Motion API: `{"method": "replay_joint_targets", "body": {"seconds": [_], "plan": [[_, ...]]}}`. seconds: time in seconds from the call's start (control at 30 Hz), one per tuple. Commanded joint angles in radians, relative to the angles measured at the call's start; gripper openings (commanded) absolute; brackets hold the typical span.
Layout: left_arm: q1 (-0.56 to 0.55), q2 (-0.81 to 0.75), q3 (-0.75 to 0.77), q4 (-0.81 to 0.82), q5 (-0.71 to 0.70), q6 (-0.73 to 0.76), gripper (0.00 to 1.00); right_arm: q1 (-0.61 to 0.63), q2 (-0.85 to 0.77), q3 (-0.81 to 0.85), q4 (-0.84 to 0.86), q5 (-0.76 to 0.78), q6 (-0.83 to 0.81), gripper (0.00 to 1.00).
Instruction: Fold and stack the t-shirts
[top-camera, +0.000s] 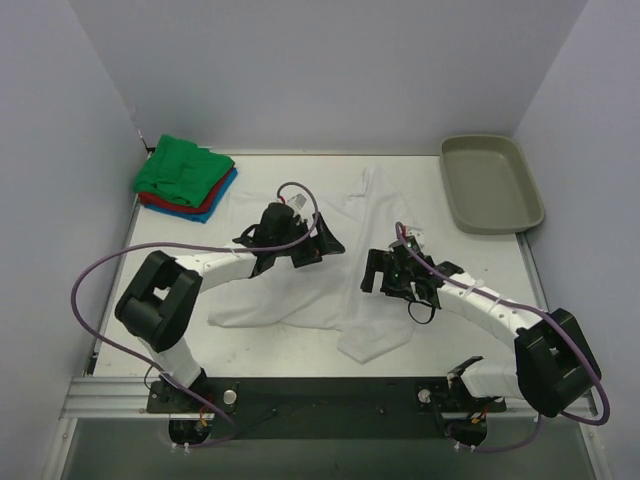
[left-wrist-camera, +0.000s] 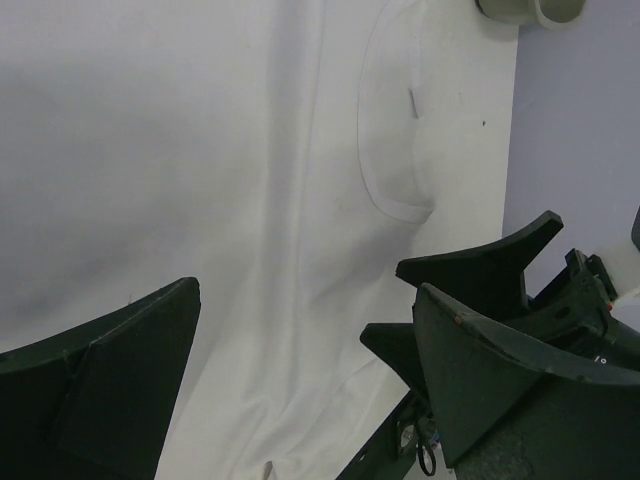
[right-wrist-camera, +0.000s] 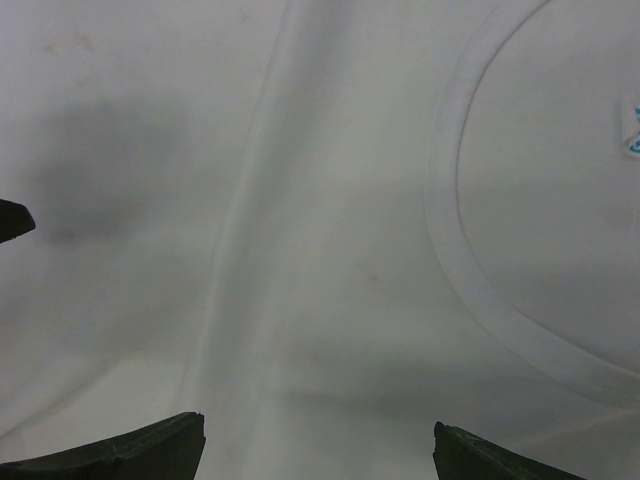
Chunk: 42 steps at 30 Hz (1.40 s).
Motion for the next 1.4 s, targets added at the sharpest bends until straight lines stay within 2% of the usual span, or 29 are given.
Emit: {"method": "replay_joint_targets", "body": {"seconds": [0.0,0.17,0.37,0.53,0.93,1.13,1.37], "plan": [[-0.014,0.085,0.048,0.157,0.078,-0.028,0.97,0.017,-0.016,-0.05,0.082,-0.028,0.058,1.0],[-0.02,0.153,0.067,0.191,0.098,-0.02,0.97,0.043,0.003,-0.061,0.062,-0.016,0.057,0.99],[-0.016,0.177,0.091,0.103,0.063,0.054,0.97,0.059,0.001,-0.057,0.01,0.024,0.044,0.99],[-0.008,0.194,0.094,0.07,0.046,0.083,0.97,0.059,0.067,-0.061,-0.011,0.034,0.05,0.98],[0.0,0.231,0.134,0.033,0.037,0.094,0.97,0.069,0.217,-0.144,0.084,0.025,0.138,0.98],[0.064,0.242,0.157,-0.062,-0.012,0.143,0.98,0.092,0.218,-0.172,0.114,0.019,0.156,0.98],[0.199,0.243,0.166,-0.131,-0.061,0.179,0.97,0.143,0.153,-0.176,0.066,0.033,0.178,0.98]]}}
